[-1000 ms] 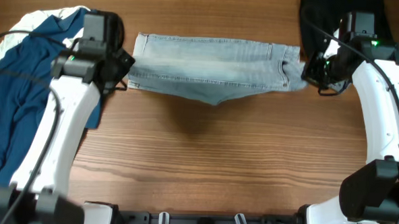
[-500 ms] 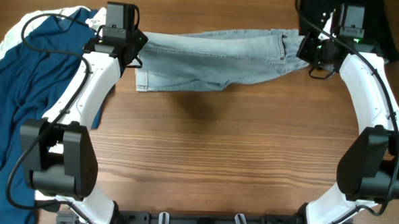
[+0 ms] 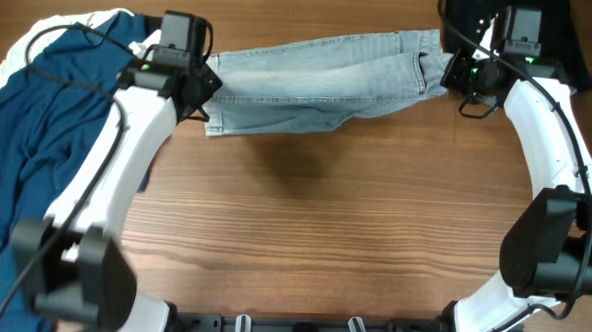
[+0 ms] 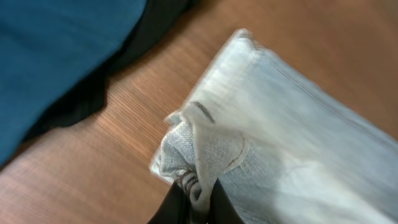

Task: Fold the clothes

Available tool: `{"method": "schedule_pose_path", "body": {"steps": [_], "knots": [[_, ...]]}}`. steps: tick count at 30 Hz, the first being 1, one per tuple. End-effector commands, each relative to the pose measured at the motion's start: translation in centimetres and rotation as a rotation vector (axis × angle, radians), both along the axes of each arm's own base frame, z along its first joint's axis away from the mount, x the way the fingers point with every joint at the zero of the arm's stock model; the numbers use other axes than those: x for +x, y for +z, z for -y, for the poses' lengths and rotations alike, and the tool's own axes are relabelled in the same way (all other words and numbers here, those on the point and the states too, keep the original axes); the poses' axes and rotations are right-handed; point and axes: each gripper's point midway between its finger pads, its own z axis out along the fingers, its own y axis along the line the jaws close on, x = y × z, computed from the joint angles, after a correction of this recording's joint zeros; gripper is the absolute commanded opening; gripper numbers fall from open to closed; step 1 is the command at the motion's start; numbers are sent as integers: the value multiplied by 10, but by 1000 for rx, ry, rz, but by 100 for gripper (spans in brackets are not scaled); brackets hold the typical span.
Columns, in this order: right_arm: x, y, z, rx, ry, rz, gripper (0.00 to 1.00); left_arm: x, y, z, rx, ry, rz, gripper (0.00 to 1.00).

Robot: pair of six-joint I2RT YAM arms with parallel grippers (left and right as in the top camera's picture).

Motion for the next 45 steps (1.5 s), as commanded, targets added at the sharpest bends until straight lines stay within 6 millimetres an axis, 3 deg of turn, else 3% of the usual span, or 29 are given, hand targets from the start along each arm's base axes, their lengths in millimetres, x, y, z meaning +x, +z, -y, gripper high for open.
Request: {"method": "schedule_pose_path", "body": {"steps": [1,3,6,8,12,14,17,19,22,26,29,33,37,38,39,40,42,45], "knots": [[1,-4,14,-34,-11,-8,4,-38,60,2,-10,-39,55,4],[-1,-4,14,-36,-7,-15,4,-60,57,15,-60,-85,-9,4],[-9,-9,13,-34,-4,-54,4,-86,35,20,-68,-102,-165,4],[-31,-10,3,16,17,-137,4,-99,17,17,-53,-83,-274,4],[-71,32,-5,43,26,-163,4,-99,15,16,-53,-73,-281,4],[-100,50,-8,49,23,-200,4,-100,15,16,-52,-73,-286,4],[-146,49,-10,57,15,-353,4,-109,13,14,-45,-71,-324,4],[-160,48,-10,50,30,-406,4,-117,12,12,-38,-69,-355,4],[-143,40,5,-2,3,-374,4,-106,11,8,-10,-47,-318,4],[-109,15,26,6,-46,-335,4,-53,3,9,21,-42,-175,4],[-78,-4,19,65,-19,-283,4,-23,-18,16,14,-44,-138,4],[-37,-30,7,82,26,-205,4,4,-65,23,19,-44,-161,4],[-2,-41,-5,66,62,-104,6,24,-79,27,11,-44,-119,4],[12,-41,-7,59,71,-55,24,32,-76,28,7,-42,-82,27],[26,-38,-8,51,78,3,47,46,-69,27,17,-32,-20,69],[41,-32,-9,43,85,68,68,59,-61,23,40,-11,47,100],[68,-15,-14,25,105,201,86,91,-37,23,62,-33,205,100],[67,-15,-19,41,121,197,86,111,-15,32,80,-123,306,100]]}}
